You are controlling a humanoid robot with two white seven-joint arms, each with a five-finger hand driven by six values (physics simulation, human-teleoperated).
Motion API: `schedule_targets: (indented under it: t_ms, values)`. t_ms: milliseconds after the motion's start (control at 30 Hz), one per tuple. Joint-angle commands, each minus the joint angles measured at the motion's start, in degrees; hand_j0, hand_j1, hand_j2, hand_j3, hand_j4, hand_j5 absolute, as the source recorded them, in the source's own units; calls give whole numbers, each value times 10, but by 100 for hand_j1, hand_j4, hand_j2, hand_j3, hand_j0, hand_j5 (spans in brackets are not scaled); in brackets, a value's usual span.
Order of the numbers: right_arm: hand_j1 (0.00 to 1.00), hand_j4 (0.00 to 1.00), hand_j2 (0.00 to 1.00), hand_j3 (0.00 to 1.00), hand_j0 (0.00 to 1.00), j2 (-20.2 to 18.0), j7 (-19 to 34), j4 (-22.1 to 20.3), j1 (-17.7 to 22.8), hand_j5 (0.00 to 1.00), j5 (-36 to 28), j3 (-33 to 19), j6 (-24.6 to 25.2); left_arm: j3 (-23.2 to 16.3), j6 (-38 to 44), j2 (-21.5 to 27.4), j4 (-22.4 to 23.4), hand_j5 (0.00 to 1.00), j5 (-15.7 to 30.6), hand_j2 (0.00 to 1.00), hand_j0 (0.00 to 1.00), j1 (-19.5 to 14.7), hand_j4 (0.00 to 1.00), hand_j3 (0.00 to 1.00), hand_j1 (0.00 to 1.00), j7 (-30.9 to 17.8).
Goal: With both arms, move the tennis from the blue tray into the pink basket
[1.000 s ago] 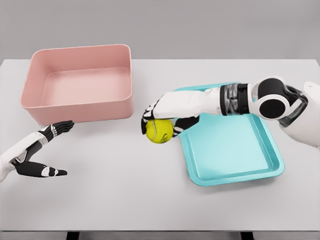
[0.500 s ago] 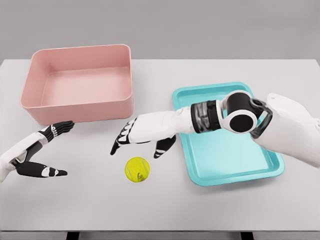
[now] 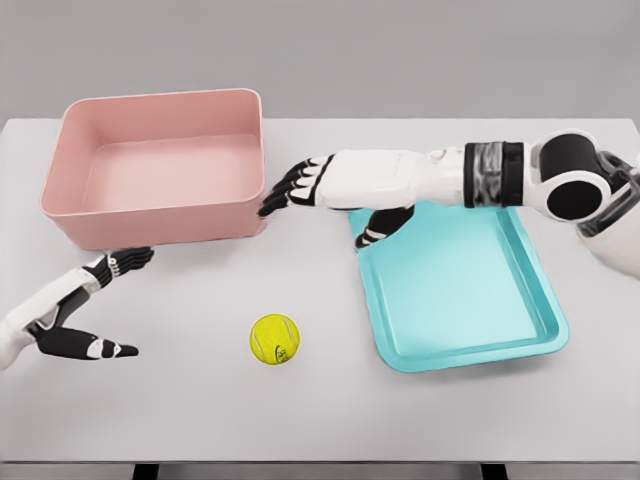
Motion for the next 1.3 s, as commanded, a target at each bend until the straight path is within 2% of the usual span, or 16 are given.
schedule_targets:
  t_ms: [0, 100, 167, 200, 233, 267, 367, 433, 500, 533, 733, 800, 867, 1033, 1100, 1267]
  values:
    - [100, 100, 100, 100, 100, -26, 0, 15, 0, 100, -2, -50, -2, -2, 0, -1, -10, 100, 0, 100, 100, 0, 100, 100, 100, 0]
    - [100, 100, 100, 100, 100, -70, 0, 20, 1, 100, -1, -75, -17, -7, 0, -4, -21, 100, -4, 100, 100, -1, 100, 100, 100, 0]
    - [100, 100, 100, 100, 100, -94, 0, 19, 18, 100, -1, -99, -69, -24, 0, -4, -32, 100, -14, 100, 100, -1, 100, 100, 100, 1]
    - [100, 100, 100, 100, 100, -98, 0, 20, 41, 100, -2, -146, -125, -33, 0, -5, -38, 100, -15, 100, 100, -2, 100, 100, 100, 1]
    - [100, 100, 100, 100, 100, -98, 0, 20, 53, 100, -6, -177, -141, -39, 0, -5, -42, 100, -15, 100, 100, -3, 100, 100, 100, 1]
    - [100, 100, 100, 100, 100, -98, 0, 24, 62, 100, -9, -210, -140, -43, 0, -6, -44, 100, -15, 100, 100, -2, 100, 100, 100, 1]
    - [100, 100, 100, 100, 100, -98, 0, 48, 58, 100, -13, -214, -133, -52, 0, -19, -50, 100, -15, 100, 100, -4, 100, 100, 100, 1]
    - [100, 100, 100, 100, 100, -98, 0, 51, 62, 100, -64, -237, -90, -52, 0, -38, -53, 100, -15, 100, 100, -7, 100, 100, 100, 1]
    - [100, 100, 100, 100, 100, -98, 0, 55, 62, 100, -119, -240, -88, -52, 0, -52, -54, 100, -16, 100, 100, -10, 100, 100, 100, 0]
    - [100, 100, 100, 100, 100, -98, 0, 57, 62, 100, -124, -239, -88, -52, 0, -63, -54, 100, -17, 100, 100, -11, 100, 100, 100, 1]
    - [100, 100, 100, 100, 100, -106, 0, 46, 69, 100, -121, -235, -97, -53, 0, -88, -60, 100, -17, 100, 100, -13, 100, 100, 100, -1]
    - [100, 100, 100, 100, 100, -123, 0, 34, 70, 100, -121, -227, -90, -59, 0, -88, -62, 100, -17, 100, 100, -14, 100, 100, 100, -1]
    - [100, 100, 100, 100, 100, -119, 0, 35, 69, 100, -118, -224, -63, -61, 0, -89, -64, 100, -17, 100, 100, -25, 100, 100, 100, -1]
    - [100, 100, 100, 100, 100, -124, 0, 21, 69, 100, -114, -223, -60, -68, 0, -103, -63, 100, -18, 100, 100, -27, 100, 100, 100, -1]
    - [100, 100, 100, 100, 100, -124, 0, 5, 69, 100, -114, -222, -62, -70, 20, -114, -63, 100, -18, 100, 100, -30, 100, 100, 100, -1]
    - [100, 100, 100, 100, 100, -118, 0, 3, 70, 100, -114, -221, -71, -80, 95, -119, -63, 100, -36, 100, 100, -41, 100, 100, 100, -3]
